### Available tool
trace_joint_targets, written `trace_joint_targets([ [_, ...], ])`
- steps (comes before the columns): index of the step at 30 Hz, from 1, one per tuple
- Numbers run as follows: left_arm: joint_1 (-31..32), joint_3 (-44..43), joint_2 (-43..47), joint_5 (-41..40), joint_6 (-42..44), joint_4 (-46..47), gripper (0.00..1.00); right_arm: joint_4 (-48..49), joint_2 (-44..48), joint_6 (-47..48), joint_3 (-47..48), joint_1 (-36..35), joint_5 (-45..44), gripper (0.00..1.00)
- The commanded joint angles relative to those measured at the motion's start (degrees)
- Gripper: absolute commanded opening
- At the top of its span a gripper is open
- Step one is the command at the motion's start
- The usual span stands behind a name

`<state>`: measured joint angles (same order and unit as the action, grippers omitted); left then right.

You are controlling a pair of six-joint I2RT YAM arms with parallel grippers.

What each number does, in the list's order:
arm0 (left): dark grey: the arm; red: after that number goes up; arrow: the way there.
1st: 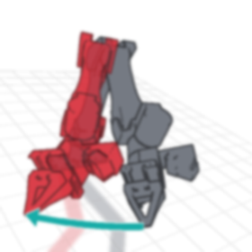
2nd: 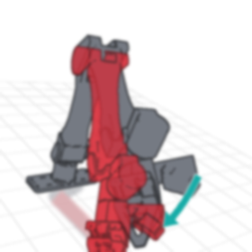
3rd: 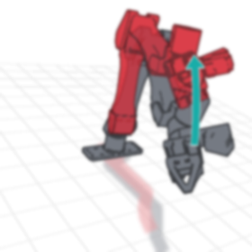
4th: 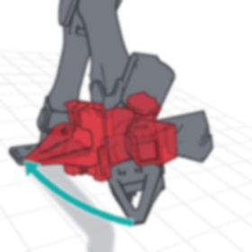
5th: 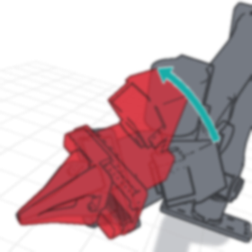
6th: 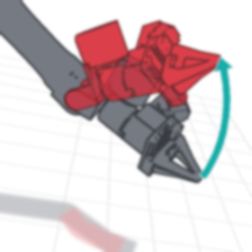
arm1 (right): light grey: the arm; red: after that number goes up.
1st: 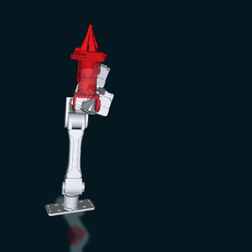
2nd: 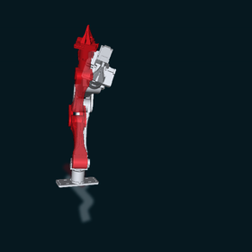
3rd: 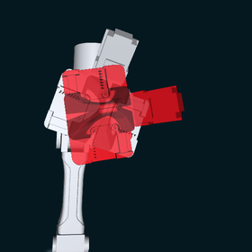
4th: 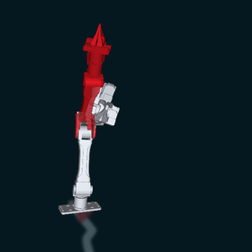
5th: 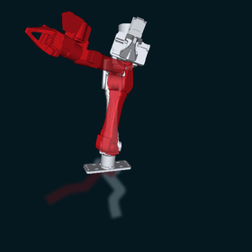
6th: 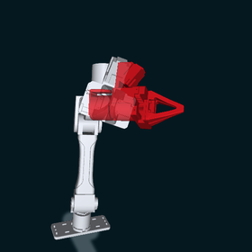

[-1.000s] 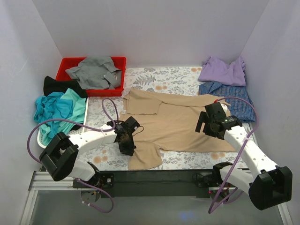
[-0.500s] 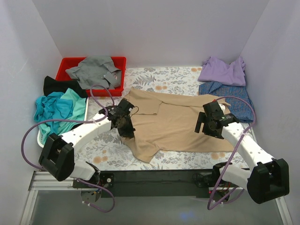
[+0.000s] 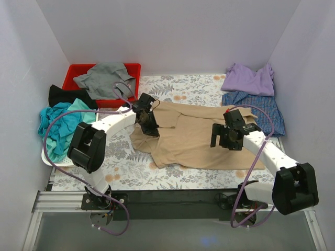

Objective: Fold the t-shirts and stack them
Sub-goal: Fold the tshirt

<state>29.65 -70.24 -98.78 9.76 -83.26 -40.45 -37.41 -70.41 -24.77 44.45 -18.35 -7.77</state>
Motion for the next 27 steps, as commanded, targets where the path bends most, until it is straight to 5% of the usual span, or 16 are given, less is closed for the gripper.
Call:
trace_joint_targets([
  [1,-2.1,-5.0,-2.3,0.6,1.3,1.9,0.0,9.0,2.8,4.4,2.1,-0.3,15.5,0.98],
  [9,-5.5,-6.4,-4.9,-1.7,2.1,3.3,0.0,19.9,4.9,0.4,-0.4,-5.5,34.9,0.93],
  [17,-6.6,-2.9,-4.5,-2.6,0.6,4.7,0.0,31.4,-0.6,-11.0,-1.6,-15.7,33.3,0.9],
  [27,-7.9,-1.0,-4.1,-1.8,2.3,5.6,0.09,32.5,-10.3,-16.8,0.6,-24.1,30.9,0.85],
])
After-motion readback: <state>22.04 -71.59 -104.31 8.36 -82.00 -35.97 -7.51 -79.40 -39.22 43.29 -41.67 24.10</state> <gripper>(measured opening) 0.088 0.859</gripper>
